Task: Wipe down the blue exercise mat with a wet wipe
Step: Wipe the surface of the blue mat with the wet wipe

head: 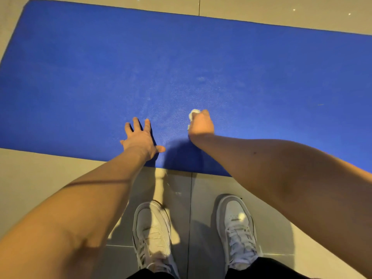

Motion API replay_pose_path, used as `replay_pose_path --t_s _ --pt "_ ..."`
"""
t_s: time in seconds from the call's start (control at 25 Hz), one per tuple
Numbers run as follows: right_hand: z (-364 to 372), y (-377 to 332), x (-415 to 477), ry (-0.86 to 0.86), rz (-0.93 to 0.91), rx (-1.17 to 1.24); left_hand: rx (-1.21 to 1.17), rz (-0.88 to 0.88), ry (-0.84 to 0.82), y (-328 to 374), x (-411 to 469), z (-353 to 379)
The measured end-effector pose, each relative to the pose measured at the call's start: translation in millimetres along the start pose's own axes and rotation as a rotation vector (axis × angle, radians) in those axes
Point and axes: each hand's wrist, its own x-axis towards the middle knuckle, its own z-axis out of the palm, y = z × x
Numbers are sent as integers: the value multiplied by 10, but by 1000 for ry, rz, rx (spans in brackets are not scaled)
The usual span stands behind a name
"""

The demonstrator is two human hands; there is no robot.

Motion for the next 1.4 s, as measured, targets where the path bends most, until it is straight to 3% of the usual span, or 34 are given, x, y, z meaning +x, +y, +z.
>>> replay_pose_path --t_s 0.16,0.24,0.44,0.68,0.72,0.88,1.0,1.4 --pt "256 -262 -208 -145 -321 -164 18 1 7 -9 5 1" --pt "179 -229 -293 -125 -354 -169 10 -5 -2 -10 3 -2" --pt "-83 290 -259 9 -226 -220 6 -5 -8 -13 1 1" --pt "-289 581 -344 120 82 -188 10 -18 -10 14 -2 -10" --pt "-281 487 -362 81 97 -157 7 -21 -8 18 4 -9" --pt "26 -40 -508 -101 -144 -174 26 -23 5 14 18 10" --pt "151 -269 -617 -166 -178 -145 23 -21 18 28 -54 -27" --pt "-81 459 -843 109 93 -199 135 18 -4 -140 -186 27"
